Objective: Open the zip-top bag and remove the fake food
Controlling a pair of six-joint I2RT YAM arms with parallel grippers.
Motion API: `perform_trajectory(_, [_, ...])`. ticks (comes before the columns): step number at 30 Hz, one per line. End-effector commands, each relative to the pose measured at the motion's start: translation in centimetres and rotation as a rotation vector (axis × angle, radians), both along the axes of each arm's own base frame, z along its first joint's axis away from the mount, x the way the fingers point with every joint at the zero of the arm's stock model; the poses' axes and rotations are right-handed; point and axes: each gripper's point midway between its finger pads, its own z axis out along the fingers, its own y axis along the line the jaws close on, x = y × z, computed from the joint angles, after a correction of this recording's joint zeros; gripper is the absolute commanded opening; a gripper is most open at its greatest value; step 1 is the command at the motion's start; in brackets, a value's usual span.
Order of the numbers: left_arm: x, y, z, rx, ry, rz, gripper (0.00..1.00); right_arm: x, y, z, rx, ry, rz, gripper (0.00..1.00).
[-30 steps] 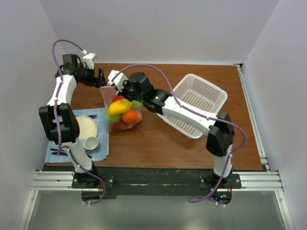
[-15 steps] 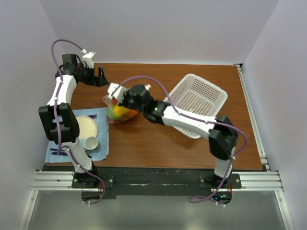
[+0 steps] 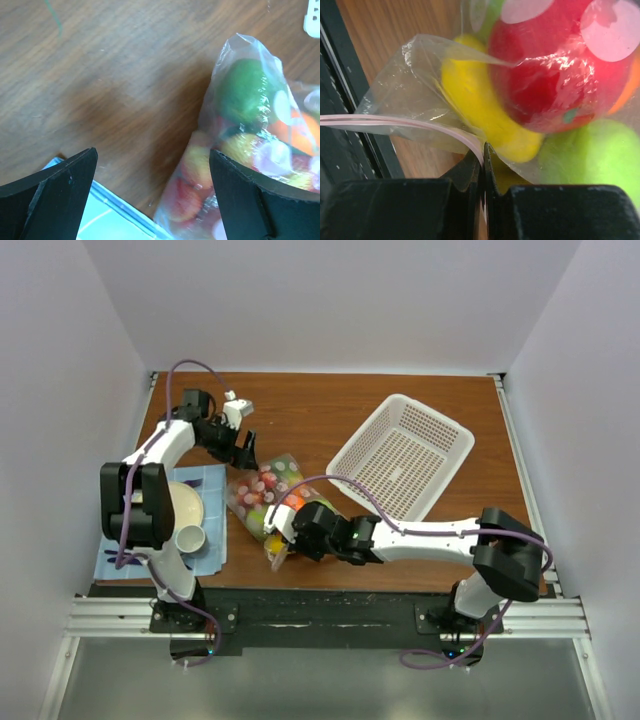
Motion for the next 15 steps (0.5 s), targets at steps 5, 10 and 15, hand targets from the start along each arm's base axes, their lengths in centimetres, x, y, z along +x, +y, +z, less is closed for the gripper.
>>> perform_trajectory(5, [-2.5, -2.8, -0.1, 0.005, -0.008, -0.11, 1.0, 0.6, -1.6, -3.1, -0.045, 0.014, -0.124, 0.07])
perform_trajectory(10, [-3.7, -3.3, -1.1, -0.019, 0.039, -0.133, 1.0, 0.9, -1.6, -4.5, -0.072, 0.02, -0.144, 0.06])
perform_trajectory(15, [-4.5, -3.9, -0.9, -0.053, 0.06, -0.18, 0.76, 1.8, -1.4, -5.4, -0.095, -0.011, -0.172, 0.06])
